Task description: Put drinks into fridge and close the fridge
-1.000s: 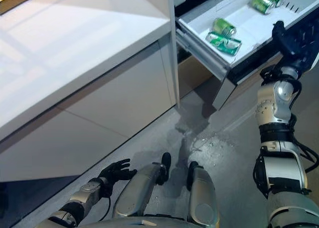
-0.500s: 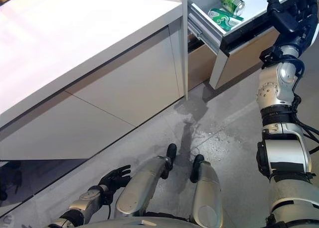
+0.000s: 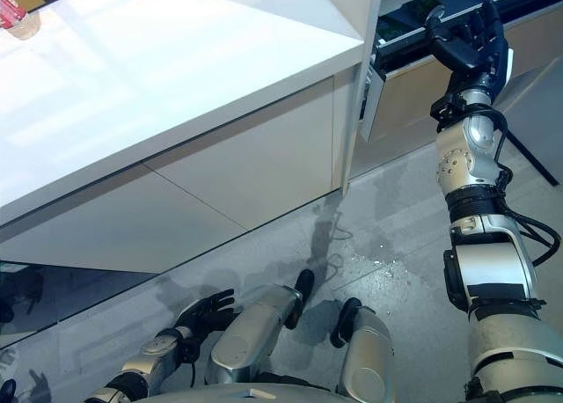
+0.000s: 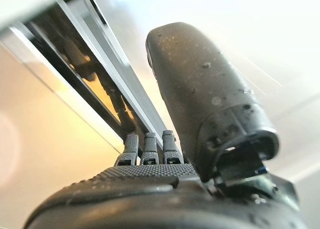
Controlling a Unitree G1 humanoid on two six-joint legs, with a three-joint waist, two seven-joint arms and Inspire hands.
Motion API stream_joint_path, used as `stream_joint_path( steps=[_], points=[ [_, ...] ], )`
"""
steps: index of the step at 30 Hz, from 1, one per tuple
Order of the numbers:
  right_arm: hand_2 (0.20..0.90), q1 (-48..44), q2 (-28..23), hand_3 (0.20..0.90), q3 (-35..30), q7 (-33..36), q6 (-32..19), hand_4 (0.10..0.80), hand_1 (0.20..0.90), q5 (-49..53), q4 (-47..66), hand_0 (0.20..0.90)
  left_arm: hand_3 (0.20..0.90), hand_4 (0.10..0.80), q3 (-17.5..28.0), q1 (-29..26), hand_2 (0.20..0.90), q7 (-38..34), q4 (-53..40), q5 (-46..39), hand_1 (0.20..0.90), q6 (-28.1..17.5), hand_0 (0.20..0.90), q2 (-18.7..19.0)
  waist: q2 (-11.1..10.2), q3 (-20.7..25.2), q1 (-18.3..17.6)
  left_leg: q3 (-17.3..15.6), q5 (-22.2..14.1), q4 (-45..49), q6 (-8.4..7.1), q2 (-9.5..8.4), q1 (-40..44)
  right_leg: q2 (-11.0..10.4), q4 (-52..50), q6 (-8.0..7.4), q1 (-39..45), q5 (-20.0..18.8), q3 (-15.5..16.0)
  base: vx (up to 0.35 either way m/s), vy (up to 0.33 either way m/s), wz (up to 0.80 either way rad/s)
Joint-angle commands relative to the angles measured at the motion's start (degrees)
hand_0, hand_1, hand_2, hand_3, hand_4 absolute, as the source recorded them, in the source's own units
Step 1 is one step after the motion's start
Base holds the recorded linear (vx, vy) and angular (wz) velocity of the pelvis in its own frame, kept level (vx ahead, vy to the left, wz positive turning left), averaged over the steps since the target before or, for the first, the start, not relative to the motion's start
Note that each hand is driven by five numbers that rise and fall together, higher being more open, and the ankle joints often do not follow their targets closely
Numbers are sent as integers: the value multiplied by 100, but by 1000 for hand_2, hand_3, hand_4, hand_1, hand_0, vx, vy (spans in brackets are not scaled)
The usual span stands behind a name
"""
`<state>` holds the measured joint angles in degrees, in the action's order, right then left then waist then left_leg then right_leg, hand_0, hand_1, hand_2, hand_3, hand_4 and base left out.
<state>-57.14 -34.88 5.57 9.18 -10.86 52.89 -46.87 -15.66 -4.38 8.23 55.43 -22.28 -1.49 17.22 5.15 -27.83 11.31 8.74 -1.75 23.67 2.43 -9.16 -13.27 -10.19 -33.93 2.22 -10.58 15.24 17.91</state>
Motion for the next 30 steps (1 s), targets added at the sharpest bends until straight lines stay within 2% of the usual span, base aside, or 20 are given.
stream_joint_path(
  steps=[1,12,17,20,21,22,24,25,26,27,30],
  points=[
    [900,-106,134,900,313,-235,112,800,900,-10,-69,900,900,800,-49,491,900,95,-17,343,900,-173,900,298,-147,531,283,-292,-1007,123,423,-63,252,90,339,-160,151,-319,-523,68,-38,3],
    [900,660,155,900,13,-384,337,800,900,185,22,900,900,800,-42,481,900,103,88,595,900,-85,900,371,-368,964,-26,-452,-820,-610,349,147,795,370,1373,-288,619,-639,-736,17,-66,-7],
    [900,1927,354,900,18,-334,243,800,900,-652,780,900,900,800,83,530,900,171,98,588,900,76,900,299,-484,1410,-334,-635,-644,-1200,259,282,1106,554,1985,-361,825,-824,-912,1,-69,-23],
    [900,3319,611,900,24,-454,67,800,900,-1530,1500,900,900,800,260,667,900,219,94,611,900,113,900,198,-536,1693,-615,-833,-565,-1537,211,385,1292,682,2260,-391,915,-887,-1032,-7,-74,-39],
    [900,3982,743,900,8,-701,72,800,900,-1776,1642,900,900,800,356,737,900,224,57,627,900,138,900,147,-547,1795,-743,-908,-532,-1675,194,423,1370,738,2358,-405,948,-905,-1091,-17,-47,-27],
    [900,3994,745,900,7,-699,74,800,900,-1779,1650,900,900,800,353,744,900,224,54,627,900,139,900,148,-547,1802,-738,-911,-530,-1682,194,423,1374,739,2361,-405,949,-906,-1094,-43,-50,-31],
    [900,4669,929,900,24,-865,257,800,900,-2018,1567,900,900,800,474,793,900,272,32,690,900,182,900,120,-562,1917,-908,-1036,-481,-1840,164,475,1480,803,2494,-411,1008,-932,-1147,-60,-44,-42],
    [900,4670,929,900,24,-864,257,800,900,-2018,1567,900,900,800,474,793,900,272,32,690,900,182,900,120,-562,1917,-907,-1036,-481,-1840,164,475,1481,803,2494,-411,1009,-932,-1148,-58,-42,-35],
    [900,4964,1072,900,6,-1051,240,800,900,-2150,1272,900,900,800,538,783,900,296,103,691,900,169,900,105,-574,1972,-995,-1128,-467,-1922,150,503,1557,836,2587,-420,1062,-960,-1175,-66,-41,-24],
    [900,5166,1193,900,-11,-1166,439,800,900,-2264,894,900,900,800,598,747,900,345,190,672,900,131,900,90,-581,2027,-1067,-1207,-446,-2015,125,528,1633,869,2693,-429,1128,-985,-1181,-84,-51,-29],
    [900,5444,1424,900,18,-1353,577,800,900,-2441,0,900,900,800,647,612,900,427,349,633,900,111,900,69,-584,2096,-1155,-1345,-398,-2175,72,583,1755,923,2838,-437,1232,-1021,-1155,-74,-34,-33]
  ],
)
